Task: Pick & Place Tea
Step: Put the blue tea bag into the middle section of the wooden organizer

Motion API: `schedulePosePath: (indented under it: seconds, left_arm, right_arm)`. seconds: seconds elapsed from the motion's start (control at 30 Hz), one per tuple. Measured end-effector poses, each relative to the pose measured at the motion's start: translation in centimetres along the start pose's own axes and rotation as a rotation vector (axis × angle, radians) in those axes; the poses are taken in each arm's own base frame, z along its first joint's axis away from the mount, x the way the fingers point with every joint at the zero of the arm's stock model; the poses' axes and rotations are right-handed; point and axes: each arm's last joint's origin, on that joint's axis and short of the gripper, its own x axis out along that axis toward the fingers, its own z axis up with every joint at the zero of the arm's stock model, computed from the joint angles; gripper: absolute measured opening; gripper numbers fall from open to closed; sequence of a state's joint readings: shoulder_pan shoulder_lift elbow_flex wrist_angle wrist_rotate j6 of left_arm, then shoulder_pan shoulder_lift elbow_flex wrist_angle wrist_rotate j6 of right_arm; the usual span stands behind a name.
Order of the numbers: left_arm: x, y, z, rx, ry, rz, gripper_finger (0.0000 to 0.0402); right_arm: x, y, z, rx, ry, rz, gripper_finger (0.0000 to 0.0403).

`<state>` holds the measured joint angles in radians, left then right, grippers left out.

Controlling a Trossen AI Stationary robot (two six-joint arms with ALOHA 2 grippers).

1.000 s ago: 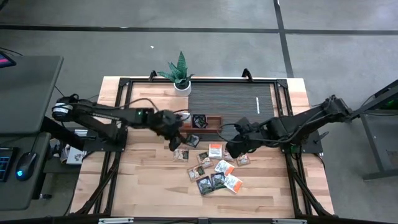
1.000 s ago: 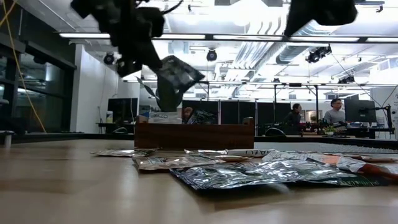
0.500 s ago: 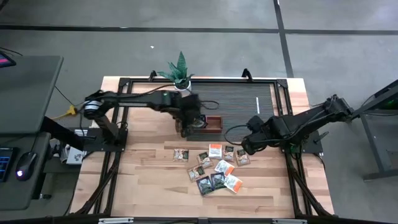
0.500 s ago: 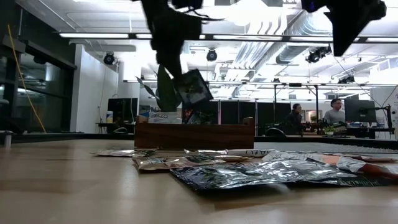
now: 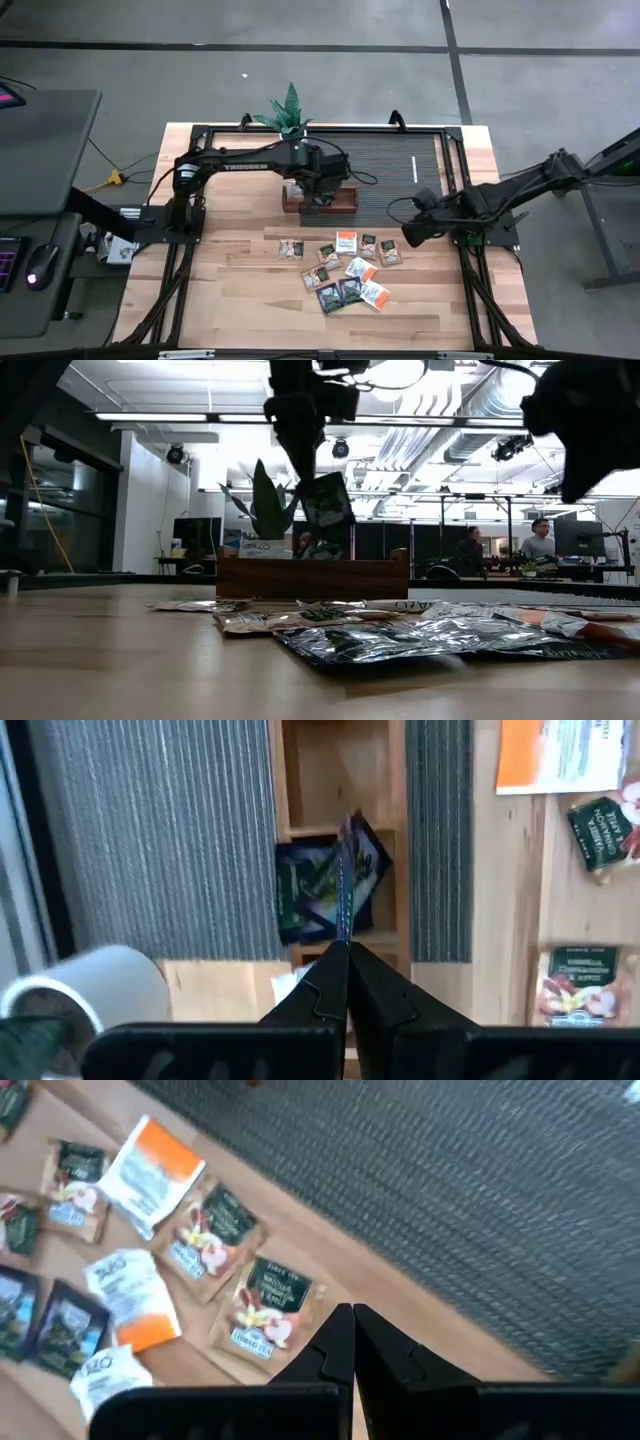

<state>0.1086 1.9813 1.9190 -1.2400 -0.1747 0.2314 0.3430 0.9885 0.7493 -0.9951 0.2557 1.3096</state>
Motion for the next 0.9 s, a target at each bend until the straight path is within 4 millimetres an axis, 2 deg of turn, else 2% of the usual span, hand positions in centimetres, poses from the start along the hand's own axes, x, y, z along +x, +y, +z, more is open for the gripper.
schedulePosePath:
  seconds: [0.17, 0.37, 0.6, 0.73, 0.9]
  left_arm:
    - [0.1, -0.3, -0.5, 0.089, 0.054, -0.016, 0.0000]
    - [0.1, -0.3, -0.6, 0.153, 0.062, -0.023, 0.0000]
    - [3.0, -0.7, -0.1, 0.186, 0.137, -0.048, 0.0000]
    - [3.7, -0.8, 0.1, 0.169, 0.154, -0.032, 0.0000]
    - [3.5, -0.7, 0.4, 0.164, 0.112, -0.018, 0.0000]
  right_arm:
    - [1.2, -1.2, -1.1, 0.029, 0.027, 0.041, 0.0000]
    - [1.4, -1.2, -1.2, 0.019, 0.027, 0.044, 0.0000]
    - [1.4, -1.2, -1.2, 0.003, 0.017, 0.049, 0.0000]
    - [1.4, -1.2, -1.2, 0.003, 0.017, 0.049, 0.0000]
    - [1.4, -1.2, -1.2, 0.002, 0.017, 0.049, 0.0000]
